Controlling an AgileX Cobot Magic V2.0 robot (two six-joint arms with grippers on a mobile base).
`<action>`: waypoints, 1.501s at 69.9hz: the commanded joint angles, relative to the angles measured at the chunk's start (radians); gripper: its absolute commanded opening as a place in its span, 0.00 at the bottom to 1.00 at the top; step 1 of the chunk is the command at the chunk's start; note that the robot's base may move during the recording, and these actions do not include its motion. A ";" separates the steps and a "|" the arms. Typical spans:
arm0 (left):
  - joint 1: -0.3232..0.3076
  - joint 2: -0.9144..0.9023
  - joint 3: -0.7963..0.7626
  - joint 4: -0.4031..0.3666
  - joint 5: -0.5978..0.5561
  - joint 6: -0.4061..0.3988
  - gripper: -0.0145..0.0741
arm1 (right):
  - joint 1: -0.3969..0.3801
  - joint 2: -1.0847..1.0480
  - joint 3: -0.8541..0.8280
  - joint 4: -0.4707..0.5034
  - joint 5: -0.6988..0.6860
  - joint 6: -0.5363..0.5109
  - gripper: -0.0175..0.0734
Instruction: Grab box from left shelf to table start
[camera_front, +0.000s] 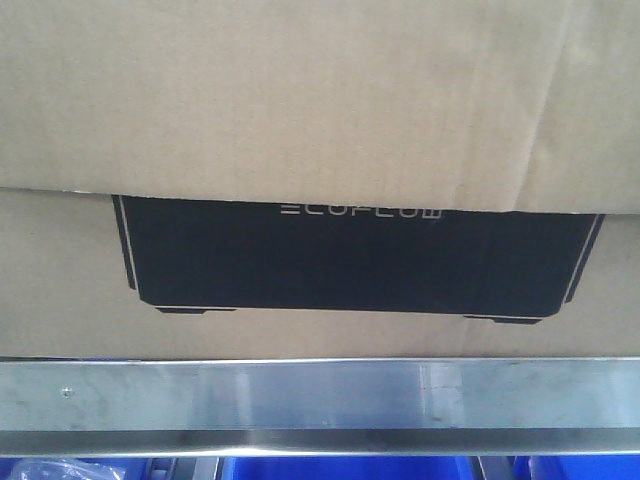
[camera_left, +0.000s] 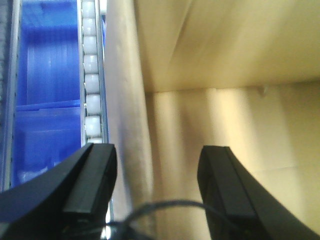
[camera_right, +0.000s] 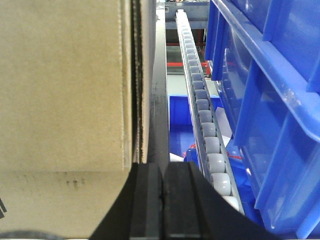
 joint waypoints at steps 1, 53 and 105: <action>-0.007 -0.014 -0.032 0.013 -0.046 -0.015 0.48 | 0.005 -0.013 -0.017 -0.001 -0.093 0.001 0.26; -0.007 0.051 -0.032 0.013 -0.005 -0.015 0.22 | 0.005 0.103 -0.426 0.052 0.043 0.002 0.32; -0.007 0.051 -0.032 0.015 -0.021 -0.015 0.05 | 0.005 0.966 -1.145 0.050 0.547 -0.012 0.88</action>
